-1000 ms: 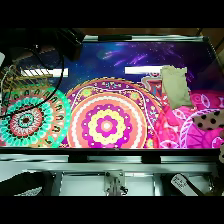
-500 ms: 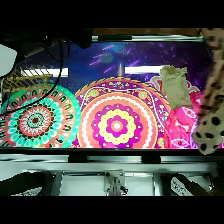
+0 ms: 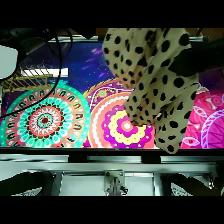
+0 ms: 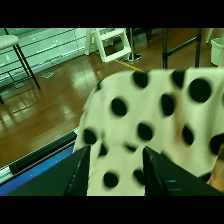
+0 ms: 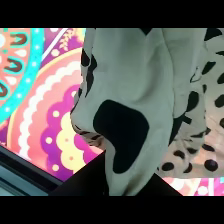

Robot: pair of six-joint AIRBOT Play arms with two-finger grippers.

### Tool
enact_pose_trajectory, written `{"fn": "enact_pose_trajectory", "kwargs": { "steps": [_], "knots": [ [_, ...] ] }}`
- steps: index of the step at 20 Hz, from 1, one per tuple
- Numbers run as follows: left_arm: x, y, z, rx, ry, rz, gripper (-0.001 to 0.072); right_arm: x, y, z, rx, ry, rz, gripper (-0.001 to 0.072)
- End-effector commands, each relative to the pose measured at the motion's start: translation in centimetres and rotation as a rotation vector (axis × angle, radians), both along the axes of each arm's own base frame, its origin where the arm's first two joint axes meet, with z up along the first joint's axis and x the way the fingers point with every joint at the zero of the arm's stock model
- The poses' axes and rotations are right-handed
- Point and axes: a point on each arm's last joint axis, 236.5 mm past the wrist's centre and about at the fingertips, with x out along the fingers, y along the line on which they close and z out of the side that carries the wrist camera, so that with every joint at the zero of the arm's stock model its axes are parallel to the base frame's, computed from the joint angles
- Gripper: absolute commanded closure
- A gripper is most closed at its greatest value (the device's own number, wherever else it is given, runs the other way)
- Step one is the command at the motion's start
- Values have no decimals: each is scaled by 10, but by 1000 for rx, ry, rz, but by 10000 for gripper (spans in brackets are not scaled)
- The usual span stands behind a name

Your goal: Fold the shirts.

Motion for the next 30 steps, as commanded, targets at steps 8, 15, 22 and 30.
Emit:
{"fn": "enact_pose_trajectory", "kwargs": {
  "steps": [8,15,22,30],
  "knots": [
    [25,-36,-40,20,32,-24,-5,-5,41,-17,-79,-8,187,642],
    [14,-69,-34,-103,45,-99,1,-3,43,-14,-74,-28,196,641],
    [-3,-92,-31,-120,27,-151,4,-3,44,-14,-71,-25,195,641],
    [-1,-104,-27,-216,36,-167,117,-7,50,-13,-53,-21,222,641]
  ]
}}
